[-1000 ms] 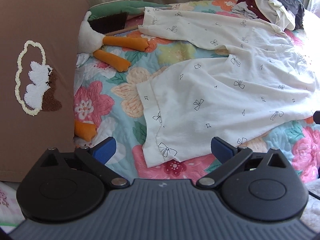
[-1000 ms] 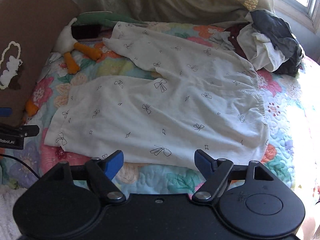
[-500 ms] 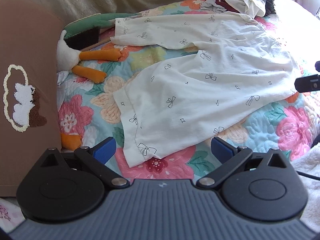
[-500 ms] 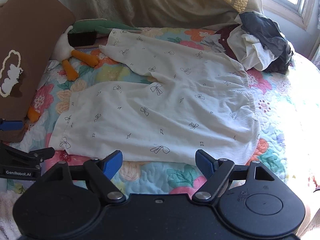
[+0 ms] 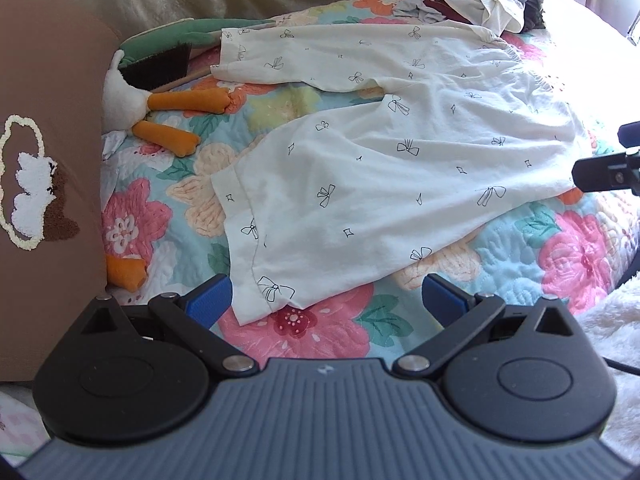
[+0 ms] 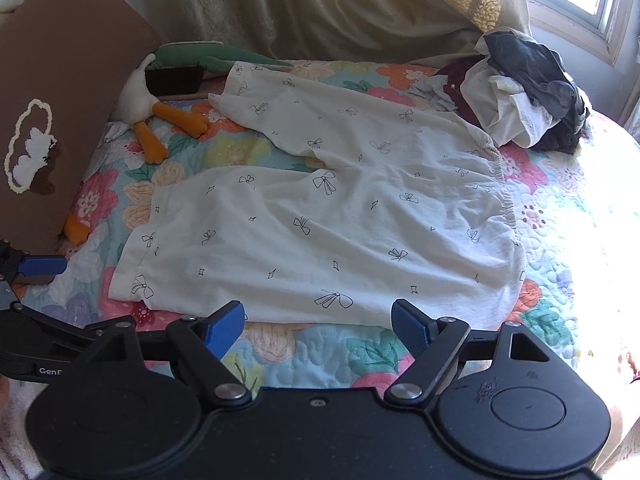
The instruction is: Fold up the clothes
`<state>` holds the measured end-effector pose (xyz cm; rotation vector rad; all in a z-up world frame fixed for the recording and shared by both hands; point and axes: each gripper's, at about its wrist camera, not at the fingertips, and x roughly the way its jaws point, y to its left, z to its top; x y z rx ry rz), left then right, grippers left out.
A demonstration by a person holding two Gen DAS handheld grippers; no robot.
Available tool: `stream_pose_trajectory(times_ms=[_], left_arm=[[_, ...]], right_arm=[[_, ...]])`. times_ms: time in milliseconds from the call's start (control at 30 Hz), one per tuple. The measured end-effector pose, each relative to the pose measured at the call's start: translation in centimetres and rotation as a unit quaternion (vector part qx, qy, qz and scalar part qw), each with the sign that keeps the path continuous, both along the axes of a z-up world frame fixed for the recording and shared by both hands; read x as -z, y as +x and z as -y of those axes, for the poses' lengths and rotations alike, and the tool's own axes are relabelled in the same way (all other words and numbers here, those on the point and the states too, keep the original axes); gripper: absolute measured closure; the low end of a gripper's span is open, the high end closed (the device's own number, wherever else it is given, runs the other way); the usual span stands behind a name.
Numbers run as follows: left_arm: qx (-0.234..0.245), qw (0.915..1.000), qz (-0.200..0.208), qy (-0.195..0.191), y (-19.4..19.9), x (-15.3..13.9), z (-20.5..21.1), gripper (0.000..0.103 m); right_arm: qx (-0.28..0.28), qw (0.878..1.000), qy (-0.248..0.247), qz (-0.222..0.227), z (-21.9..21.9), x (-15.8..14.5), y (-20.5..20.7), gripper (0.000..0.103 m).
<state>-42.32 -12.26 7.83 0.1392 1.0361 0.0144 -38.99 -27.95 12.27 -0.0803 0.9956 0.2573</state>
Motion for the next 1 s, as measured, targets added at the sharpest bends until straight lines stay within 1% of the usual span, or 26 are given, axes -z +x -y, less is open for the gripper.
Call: stream_pose_trajectory(times_ms=[100,233,333,633,867,1000], left_arm=[[0.005,0.9999,0.007,0.010,0.0,-0.2,0.2,0.000],[0.004,0.9999,0.006,0.010,0.0,-0.1,0.4,0.000],[0.005,0.9995,0.009,0.029,-0.2,0.0,0.8,0.000],[0.011,0.9993,0.012,0.033,-0.3,0.0,1.0,0.000],[0.012,0.9992,0.005,0.039,-0.3,0.2,1.0,0.000],[0.017,0.9988,0.010,0.045,-0.4,0.2,1.2,0.000]], right_arm=[[0.000,1.000,-0.001,0.001,0.0,0.1,-0.1,0.019],[-0.001,1.000,-0.002,0.001,-0.1,0.2,-0.3,0.019],[-0.002,1.000,-0.002,0.000,-0.1,0.3,-0.4,0.019],[-0.002,1.000,-0.003,0.000,0.0,0.5,-0.4,0.019],[-0.003,1.000,-0.007,0.001,-0.2,0.6,-0.4,0.019],[-0.004,1.000,-0.007,-0.001,-0.2,0.6,-0.4,0.019]])
